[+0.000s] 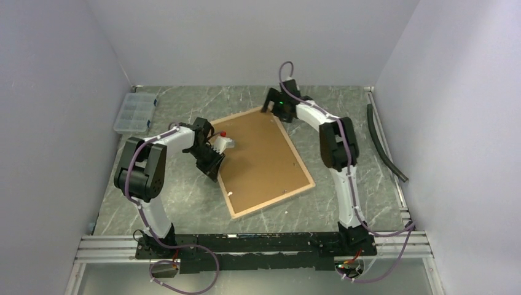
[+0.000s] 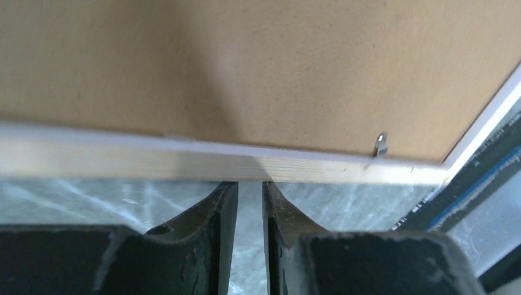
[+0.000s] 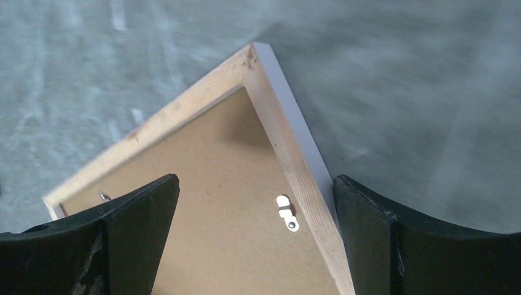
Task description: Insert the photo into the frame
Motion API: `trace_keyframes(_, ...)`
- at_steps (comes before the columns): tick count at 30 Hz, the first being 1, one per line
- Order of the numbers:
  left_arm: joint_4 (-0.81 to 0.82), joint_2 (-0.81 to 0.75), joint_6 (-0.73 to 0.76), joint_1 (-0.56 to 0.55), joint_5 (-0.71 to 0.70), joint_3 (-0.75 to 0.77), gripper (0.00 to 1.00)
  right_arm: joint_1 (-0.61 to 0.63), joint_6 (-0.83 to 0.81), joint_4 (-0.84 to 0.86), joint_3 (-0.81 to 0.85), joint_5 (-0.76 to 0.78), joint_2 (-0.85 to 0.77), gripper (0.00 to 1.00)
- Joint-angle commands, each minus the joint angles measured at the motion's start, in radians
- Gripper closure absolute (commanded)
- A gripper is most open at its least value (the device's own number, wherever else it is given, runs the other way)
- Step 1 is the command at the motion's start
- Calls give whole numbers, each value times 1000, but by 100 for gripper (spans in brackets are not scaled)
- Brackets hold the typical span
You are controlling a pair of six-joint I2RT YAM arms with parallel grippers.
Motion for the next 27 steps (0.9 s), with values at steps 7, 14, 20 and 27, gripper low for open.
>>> trace_keyframes(7,-22,40,-78,-160,143,71,65,192,-2,-96,495,-408,259,0)
trace_keyframes(14,-276,-76,-11,-129,188,155,21,126,-73,-8,218,-243,-5,0)
trace_keyframes(20,-453,-155,79,56,247,321,6,68,-79,-40,45,-71,-234,0)
trace_keyframes(27,-269,28,4,334,106,523,14,79,76,-67,-440,75,-609,0)
